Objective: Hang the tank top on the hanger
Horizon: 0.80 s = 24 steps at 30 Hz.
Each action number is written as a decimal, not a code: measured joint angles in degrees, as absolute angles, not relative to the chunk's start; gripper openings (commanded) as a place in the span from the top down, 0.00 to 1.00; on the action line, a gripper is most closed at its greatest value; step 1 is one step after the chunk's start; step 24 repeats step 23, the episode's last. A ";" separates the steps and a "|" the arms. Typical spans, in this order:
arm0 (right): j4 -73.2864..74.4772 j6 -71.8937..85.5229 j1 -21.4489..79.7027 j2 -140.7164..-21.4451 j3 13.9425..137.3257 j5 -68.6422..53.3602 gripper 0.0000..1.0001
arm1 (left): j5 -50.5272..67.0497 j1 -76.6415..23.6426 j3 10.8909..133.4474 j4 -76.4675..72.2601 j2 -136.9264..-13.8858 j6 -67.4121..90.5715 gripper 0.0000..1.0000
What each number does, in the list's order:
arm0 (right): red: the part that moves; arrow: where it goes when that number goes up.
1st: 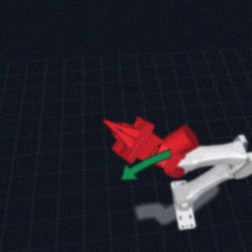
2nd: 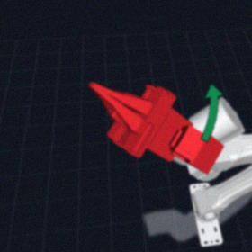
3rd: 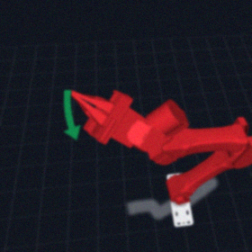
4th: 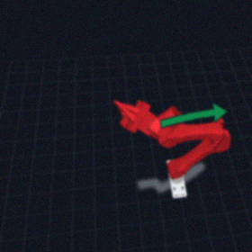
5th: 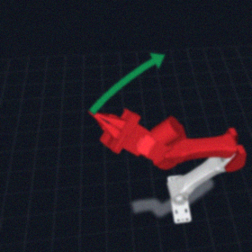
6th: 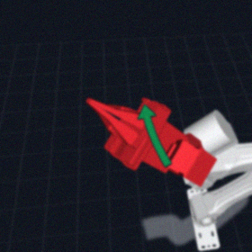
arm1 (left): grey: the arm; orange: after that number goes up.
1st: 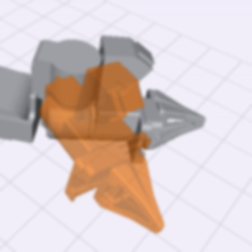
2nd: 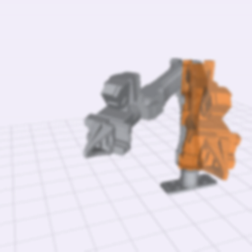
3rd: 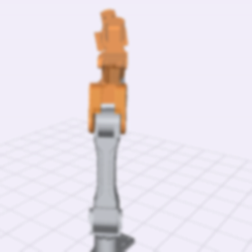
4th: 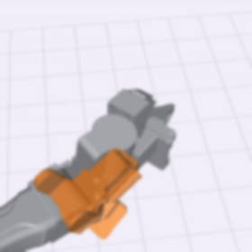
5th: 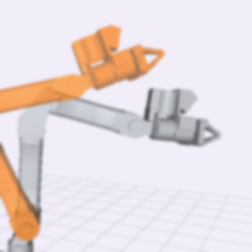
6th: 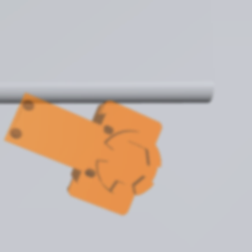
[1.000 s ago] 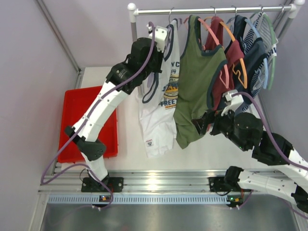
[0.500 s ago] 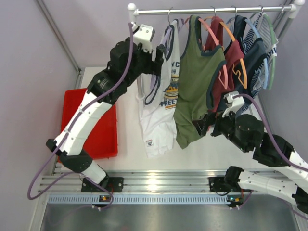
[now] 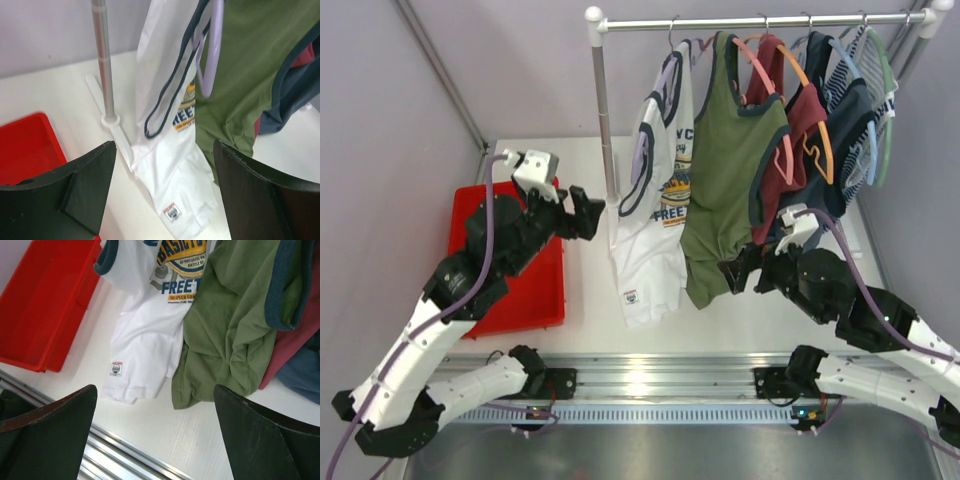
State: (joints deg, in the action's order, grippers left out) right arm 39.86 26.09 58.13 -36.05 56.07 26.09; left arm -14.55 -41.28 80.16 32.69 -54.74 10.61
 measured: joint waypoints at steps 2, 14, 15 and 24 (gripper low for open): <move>39.46 26.68 58.13 -35.90 54.81 26.15 0.00 | -14.55 -41.28 73.69 33.06 -50.09 12.32 0.17; 38.63 31.44 58.13 -35.66 46.24 26.68 0.00 | -7.79 -41.28 42.41 31.24 -36.73 24.36 0.21; 38.54 31.81 58.13 -35.53 45.67 26.79 0.00 | -7.64 -41.28 41.98 31.24 -36.12 24.77 0.21; 37.95 33.50 58.13 -32.97 42.37 27.35 0.00 | -6.83 -41.28 41.85 30.74 -33.76 25.43 0.21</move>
